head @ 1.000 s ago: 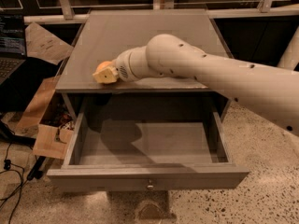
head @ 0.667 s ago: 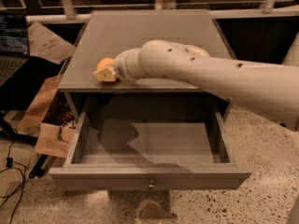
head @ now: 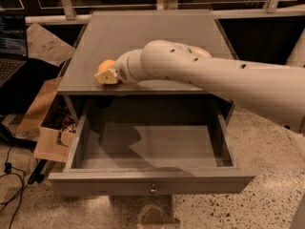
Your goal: Pick orange from top drawer and place on counter
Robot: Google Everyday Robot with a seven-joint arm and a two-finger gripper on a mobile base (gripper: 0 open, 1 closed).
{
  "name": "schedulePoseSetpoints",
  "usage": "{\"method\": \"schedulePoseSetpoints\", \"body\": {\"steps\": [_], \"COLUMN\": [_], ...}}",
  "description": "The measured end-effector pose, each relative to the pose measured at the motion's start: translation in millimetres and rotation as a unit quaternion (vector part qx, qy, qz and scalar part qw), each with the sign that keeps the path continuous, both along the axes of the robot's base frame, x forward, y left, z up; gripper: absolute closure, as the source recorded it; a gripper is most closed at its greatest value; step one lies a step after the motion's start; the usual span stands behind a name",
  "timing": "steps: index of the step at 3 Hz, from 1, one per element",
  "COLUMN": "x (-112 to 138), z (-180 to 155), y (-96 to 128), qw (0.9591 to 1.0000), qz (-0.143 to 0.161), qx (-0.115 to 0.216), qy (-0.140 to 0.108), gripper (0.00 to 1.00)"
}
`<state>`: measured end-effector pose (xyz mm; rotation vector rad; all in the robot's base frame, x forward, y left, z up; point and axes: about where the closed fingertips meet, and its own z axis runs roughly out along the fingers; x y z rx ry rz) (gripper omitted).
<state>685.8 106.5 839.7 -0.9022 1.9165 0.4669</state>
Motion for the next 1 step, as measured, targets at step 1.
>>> {"method": "schedulePoseSetpoints", "body": {"steps": [1], "x": [0.0], "z": [0.0], "y": [0.0], "qw": [1.0000], "qz": [0.000], "qx": [0.000], "qy": [0.000], "gripper": [0.60]}}
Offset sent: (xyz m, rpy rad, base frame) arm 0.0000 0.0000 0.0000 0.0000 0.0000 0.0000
